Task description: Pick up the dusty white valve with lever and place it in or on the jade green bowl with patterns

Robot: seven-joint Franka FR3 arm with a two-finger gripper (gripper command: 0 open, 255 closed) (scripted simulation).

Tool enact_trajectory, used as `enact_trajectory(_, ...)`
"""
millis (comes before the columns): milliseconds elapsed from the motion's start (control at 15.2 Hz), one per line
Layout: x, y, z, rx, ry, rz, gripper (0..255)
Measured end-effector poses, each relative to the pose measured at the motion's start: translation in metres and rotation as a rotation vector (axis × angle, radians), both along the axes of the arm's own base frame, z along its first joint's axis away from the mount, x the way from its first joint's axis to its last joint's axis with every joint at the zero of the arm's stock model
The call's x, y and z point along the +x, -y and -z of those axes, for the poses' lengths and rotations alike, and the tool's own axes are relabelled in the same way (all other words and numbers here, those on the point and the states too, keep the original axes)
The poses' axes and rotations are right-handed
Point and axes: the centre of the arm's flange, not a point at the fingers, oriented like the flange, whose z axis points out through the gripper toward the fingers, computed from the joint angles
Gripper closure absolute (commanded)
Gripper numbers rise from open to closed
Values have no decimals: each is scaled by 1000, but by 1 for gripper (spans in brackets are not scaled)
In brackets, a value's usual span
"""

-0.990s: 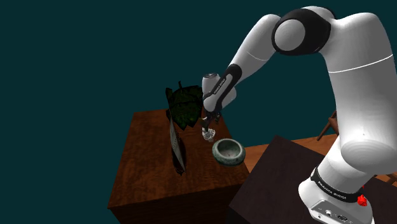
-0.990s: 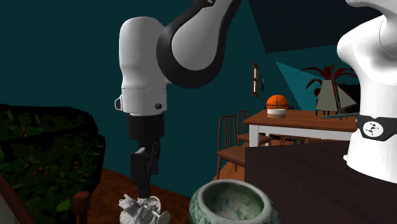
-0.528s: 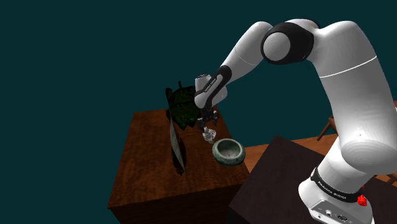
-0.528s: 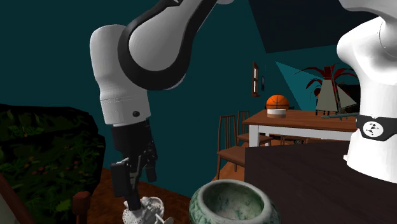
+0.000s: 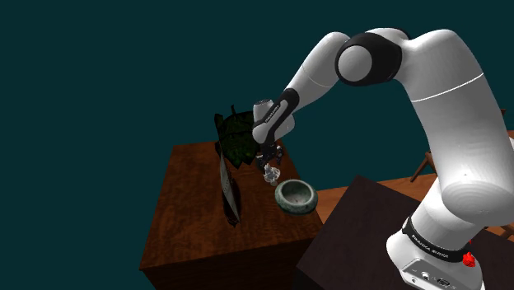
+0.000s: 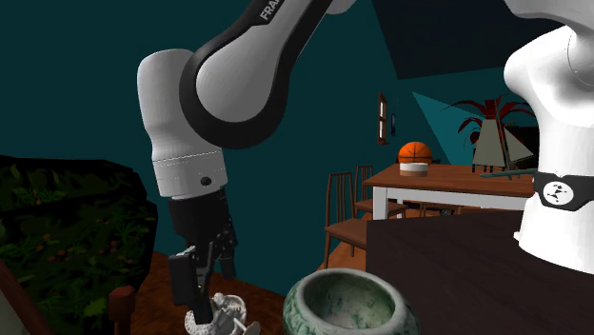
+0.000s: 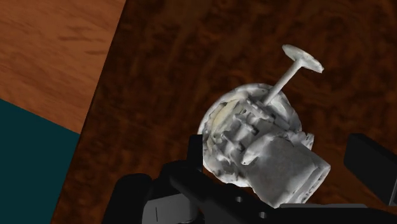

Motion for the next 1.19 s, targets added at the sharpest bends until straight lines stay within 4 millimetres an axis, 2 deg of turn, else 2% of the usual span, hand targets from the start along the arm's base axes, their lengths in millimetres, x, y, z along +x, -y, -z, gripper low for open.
enact_trajectory(66,0,0,0,0,0,0,255)
enact_trajectory(726,0,0,0,0,1,0,255)
enact_trajectory(1188,1,0,-31,0,0,0,255)
